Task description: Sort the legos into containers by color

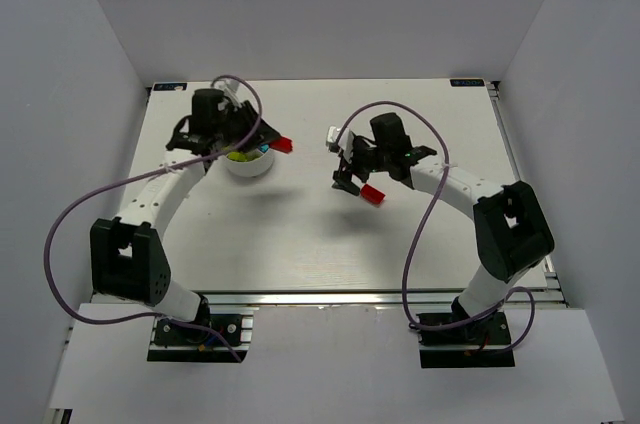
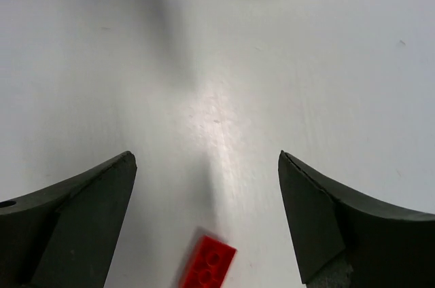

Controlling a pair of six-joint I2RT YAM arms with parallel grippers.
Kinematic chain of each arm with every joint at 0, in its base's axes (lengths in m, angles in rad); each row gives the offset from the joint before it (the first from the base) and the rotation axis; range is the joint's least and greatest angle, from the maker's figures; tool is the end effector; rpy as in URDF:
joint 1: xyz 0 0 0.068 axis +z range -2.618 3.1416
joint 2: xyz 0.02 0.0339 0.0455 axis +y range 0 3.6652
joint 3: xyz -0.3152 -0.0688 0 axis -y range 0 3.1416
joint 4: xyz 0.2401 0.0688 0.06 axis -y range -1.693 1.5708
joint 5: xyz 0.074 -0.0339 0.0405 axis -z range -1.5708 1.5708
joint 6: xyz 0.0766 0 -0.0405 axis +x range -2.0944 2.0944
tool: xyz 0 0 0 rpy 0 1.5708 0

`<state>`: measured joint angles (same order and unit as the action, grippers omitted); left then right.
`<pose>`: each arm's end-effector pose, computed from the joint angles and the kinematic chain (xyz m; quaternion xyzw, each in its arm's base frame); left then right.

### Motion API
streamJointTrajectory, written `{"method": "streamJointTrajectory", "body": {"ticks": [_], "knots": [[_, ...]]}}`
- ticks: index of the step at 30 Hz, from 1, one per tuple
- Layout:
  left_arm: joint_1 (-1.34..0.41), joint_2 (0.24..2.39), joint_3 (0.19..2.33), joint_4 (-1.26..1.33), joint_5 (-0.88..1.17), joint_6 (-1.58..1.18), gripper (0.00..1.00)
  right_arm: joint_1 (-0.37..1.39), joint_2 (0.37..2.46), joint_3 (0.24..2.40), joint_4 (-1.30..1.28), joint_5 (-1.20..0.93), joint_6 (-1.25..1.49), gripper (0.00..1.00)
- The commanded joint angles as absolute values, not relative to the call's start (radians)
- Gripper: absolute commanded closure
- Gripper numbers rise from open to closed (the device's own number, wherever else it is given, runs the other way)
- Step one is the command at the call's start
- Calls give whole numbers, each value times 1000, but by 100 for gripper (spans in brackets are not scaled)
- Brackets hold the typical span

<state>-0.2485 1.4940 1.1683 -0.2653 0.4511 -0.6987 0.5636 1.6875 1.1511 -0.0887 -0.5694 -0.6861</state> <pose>0.3419 -0.1212 0.3281 -0.0894 0.8618 -0.3848 0.3181 0.3212 0.2518 0.2744 -0.6036 0.6182 0.2228 0.4516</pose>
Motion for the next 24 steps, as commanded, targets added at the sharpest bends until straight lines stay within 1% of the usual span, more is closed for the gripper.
{"method": "streamJointTrajectory", "body": {"ticks": [1,2,3,4,6,8,15,24], "knots": [[-170,1471,1305,-506,289,-554,93,516,1637,1131,71,-443,-630,11],[-164,1486,1378,-568,225,-536,93,497,1653,1146,20,-472,-632,11],[-161,1523,1417,-598,192,-516,93,476,1667,1173,-53,-535,-656,16],[-160,1548,1454,-653,163,-482,93,436,1686,1246,-110,-617,-661,37],[-158,1624,1558,-705,83,-457,93,410,1741,1313,-231,-652,-640,70],[-156,1667,1613,-754,29,-436,93,402,1761,1350,-268,-683,-634,100],[-158,1787,1753,-819,-78,-405,93,400,1723,1279,-206,-663,-592,100],[-158,1868,1827,-819,-95,-393,93,390,1718,1261,-202,-660,-588,100]]}}
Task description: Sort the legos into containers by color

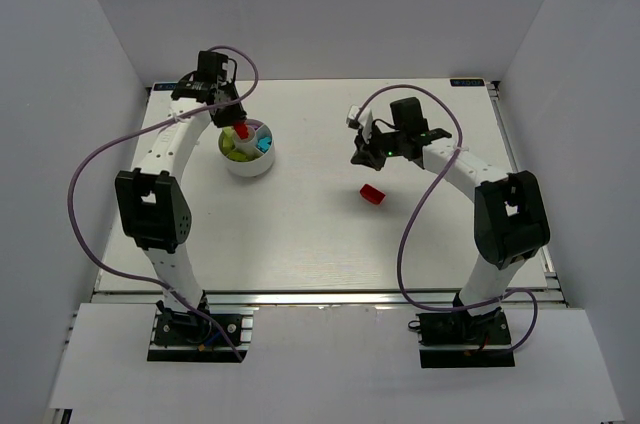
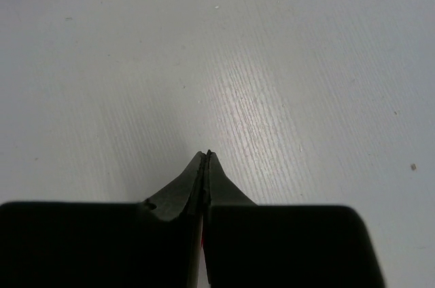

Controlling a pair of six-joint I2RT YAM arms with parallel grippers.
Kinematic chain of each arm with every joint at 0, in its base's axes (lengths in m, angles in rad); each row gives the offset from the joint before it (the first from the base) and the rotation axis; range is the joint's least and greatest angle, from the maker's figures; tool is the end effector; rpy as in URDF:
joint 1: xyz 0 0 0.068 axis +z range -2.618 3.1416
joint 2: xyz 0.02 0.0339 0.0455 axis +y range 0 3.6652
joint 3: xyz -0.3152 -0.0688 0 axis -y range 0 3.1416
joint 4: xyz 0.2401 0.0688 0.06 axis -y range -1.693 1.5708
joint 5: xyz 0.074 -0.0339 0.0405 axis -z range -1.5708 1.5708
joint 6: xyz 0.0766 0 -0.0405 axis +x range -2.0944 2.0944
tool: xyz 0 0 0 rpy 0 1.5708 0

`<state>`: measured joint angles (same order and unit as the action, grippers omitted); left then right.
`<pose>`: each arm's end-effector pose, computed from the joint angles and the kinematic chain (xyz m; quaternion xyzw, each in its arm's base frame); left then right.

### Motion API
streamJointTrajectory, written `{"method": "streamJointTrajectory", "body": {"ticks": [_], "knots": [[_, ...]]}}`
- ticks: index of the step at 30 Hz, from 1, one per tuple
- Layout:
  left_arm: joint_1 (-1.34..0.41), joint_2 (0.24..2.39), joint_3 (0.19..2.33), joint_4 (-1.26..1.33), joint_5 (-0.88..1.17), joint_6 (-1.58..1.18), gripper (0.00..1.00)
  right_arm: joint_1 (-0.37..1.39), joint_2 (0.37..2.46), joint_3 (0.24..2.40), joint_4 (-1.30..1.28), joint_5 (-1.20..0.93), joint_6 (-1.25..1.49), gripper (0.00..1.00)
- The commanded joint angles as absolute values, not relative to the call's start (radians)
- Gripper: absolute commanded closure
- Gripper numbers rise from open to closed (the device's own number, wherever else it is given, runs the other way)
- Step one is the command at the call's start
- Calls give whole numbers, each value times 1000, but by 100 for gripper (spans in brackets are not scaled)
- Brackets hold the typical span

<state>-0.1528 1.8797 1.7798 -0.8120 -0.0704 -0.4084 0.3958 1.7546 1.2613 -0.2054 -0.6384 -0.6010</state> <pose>0.4483 -0.0636 0.3306 -0.1318 0.9365 -0.0575 0.3199 0.3711 0.2045 0.2754 -0.5278 0.6926 0.2419 0.4280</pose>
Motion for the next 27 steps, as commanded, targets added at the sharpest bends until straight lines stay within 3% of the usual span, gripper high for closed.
{"method": "streamJointTrajectory", "body": {"ticks": [1,2,5,6,7,9,10,14,21,27], "knots": [[-156,1873,1833,-819,-95,-391,92,390,1718,1259,-204,-660,-588,100],[-158,1881,1836,-821,-94,-388,92,391,1717,1261,-206,-660,-588,100],[-158,1890,1835,-828,-92,-388,81,390,1720,1258,-218,-655,-595,70],[-156,1891,1835,-831,-94,-387,76,390,1720,1256,-221,-640,-600,54],[-158,1890,1833,-831,-98,-388,63,390,1720,1253,-222,-632,-604,45],[-158,1888,1832,-836,-104,-391,53,388,1721,1250,-233,-595,-610,28],[-158,1885,1832,-836,-104,-391,47,388,1726,1250,-242,-583,-621,11],[-158,1873,1839,-831,-94,-394,36,388,1752,1275,-350,-520,-658,11],[-156,1769,1806,-772,-72,-413,34,390,1721,1236,-396,-339,-560,11],[-155,1502,1470,-547,-3,-526,30,393,1750,1232,-503,-310,-512,11]]}}
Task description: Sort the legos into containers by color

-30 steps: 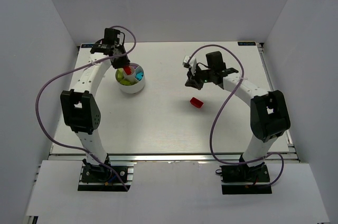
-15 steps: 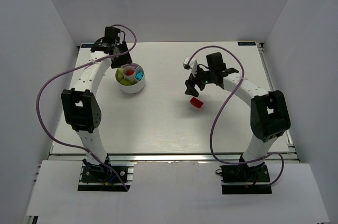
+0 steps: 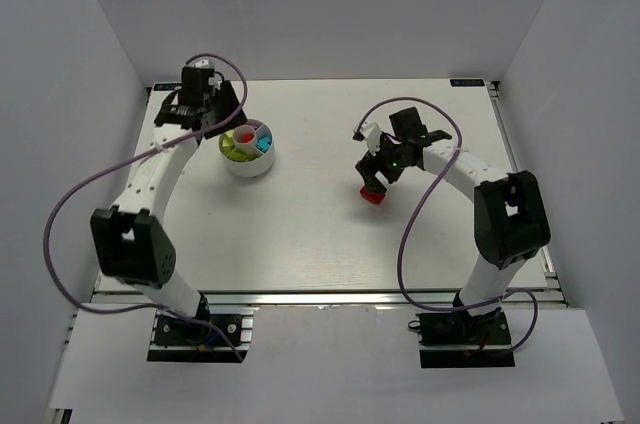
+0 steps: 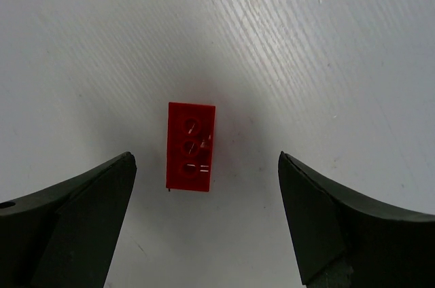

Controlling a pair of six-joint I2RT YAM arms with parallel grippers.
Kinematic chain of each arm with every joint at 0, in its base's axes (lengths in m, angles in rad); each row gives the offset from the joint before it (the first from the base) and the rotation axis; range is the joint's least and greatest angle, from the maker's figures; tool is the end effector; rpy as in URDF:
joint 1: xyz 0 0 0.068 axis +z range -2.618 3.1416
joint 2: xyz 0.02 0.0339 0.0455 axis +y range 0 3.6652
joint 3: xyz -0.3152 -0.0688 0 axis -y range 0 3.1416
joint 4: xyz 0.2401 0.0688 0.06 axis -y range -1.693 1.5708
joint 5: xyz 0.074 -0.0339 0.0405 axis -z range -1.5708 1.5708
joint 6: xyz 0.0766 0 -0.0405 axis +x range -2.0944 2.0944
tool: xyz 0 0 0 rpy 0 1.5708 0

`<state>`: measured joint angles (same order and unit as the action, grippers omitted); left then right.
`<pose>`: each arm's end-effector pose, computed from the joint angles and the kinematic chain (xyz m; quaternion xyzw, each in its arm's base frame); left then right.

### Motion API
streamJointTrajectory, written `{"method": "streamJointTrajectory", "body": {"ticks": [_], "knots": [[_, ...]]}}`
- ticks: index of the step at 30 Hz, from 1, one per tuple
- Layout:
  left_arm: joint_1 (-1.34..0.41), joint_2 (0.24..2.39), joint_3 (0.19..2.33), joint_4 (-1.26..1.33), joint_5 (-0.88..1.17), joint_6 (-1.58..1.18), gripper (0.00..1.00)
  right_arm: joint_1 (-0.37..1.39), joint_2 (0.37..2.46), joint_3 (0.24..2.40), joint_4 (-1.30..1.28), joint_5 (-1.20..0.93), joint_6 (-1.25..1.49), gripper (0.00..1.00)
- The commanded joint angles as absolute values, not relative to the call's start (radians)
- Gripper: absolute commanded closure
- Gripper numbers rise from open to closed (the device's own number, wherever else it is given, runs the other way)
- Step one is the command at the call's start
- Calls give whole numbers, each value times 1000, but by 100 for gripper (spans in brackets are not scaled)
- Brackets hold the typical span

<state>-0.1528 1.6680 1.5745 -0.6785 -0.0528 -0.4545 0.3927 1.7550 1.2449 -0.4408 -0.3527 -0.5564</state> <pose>0.3990 -0.0574 0.3596 -0.1486 0.9090 -0.0930 0.3782 0.3606 0.1780 0.2398 -0.4760 0.8095 0.1420 0.3129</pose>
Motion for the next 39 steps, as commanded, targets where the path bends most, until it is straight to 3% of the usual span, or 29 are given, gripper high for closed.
{"method": "streamJointTrajectory", "body": {"ticks": [1,8,16,20,21,24,27,32,39], "knots": [[-155,1471,1421,-522,44,-546,30,396,1750,1214,-496,-304,-508,11],[-155,1270,1065,-367,132,-684,30,413,1779,1166,-457,-247,-511,16],[-155,1157,919,-290,161,-749,30,454,1818,1131,-361,-178,-491,28],[-155,1137,876,-241,184,-791,30,457,1821,1112,-334,-163,-492,49],[-155,1131,855,-227,201,-801,30,457,1810,1106,-321,-164,-498,59],[-156,1126,812,-146,263,-848,30,457,1775,1089,-314,-188,-526,76],[-163,1138,752,-26,336,-905,30,457,1708,1075,-302,-280,-576,89],[-247,1210,741,106,443,-931,30,466,1600,1089,-333,-544,-693,99],[-359,1342,795,186,494,-934,30,541,1638,1216,-341,-638,-655,100]]}}
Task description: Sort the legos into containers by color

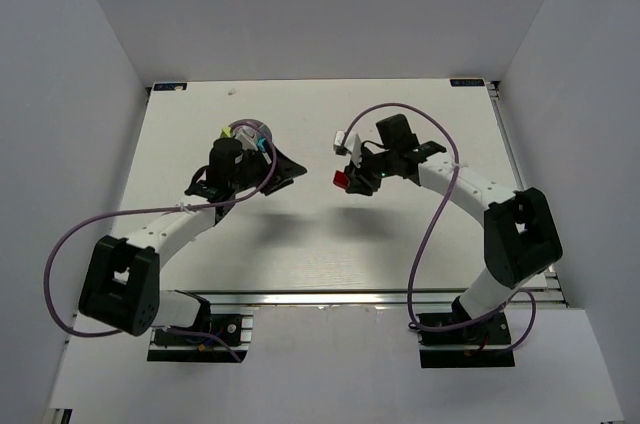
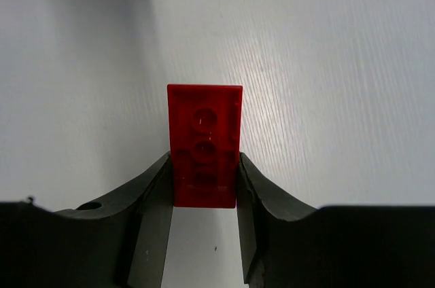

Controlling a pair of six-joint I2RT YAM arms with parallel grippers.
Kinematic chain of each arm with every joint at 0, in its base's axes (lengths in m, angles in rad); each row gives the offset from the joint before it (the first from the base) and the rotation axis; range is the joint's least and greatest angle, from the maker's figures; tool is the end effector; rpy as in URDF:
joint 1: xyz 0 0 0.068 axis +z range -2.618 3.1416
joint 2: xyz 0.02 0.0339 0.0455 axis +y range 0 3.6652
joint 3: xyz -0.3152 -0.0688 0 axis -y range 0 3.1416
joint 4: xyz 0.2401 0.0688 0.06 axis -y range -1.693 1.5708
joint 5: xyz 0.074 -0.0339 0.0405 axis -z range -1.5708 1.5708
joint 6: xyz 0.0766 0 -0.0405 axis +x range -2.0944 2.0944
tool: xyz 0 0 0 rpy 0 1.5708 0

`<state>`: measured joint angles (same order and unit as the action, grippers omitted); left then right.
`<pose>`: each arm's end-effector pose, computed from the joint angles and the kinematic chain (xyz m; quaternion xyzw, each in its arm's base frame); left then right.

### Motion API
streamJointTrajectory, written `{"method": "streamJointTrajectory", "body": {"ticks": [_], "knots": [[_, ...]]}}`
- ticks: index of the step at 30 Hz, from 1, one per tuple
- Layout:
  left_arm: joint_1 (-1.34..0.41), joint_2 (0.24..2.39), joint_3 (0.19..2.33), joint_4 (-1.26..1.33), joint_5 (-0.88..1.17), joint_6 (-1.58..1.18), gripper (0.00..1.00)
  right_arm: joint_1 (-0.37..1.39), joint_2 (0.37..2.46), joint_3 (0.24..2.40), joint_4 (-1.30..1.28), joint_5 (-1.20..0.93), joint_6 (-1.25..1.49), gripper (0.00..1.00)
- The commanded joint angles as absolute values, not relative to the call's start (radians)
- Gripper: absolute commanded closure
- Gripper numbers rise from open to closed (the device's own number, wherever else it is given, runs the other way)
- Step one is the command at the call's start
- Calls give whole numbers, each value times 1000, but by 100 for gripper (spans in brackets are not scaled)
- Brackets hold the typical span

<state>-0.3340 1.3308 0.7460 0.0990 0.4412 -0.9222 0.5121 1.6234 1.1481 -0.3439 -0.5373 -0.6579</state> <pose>0.2775 -0.1309 0.2703 -0.1341 0.8325 -0.4476 0.2975 0.3059 0.2169 0.2696 -0.5765 0.6939 0.2205 0.3709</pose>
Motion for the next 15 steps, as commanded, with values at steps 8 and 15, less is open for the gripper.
{"method": "streamJointTrajectory", "body": {"ticks": [8,15], "knots": [[-394,1411,816,244,529,-954,31,612,1669,1301,-318,-666,-603,100],[-403,1445,811,255,564,-966,36,630,1675,1322,-290,-669,-583,100]]}}
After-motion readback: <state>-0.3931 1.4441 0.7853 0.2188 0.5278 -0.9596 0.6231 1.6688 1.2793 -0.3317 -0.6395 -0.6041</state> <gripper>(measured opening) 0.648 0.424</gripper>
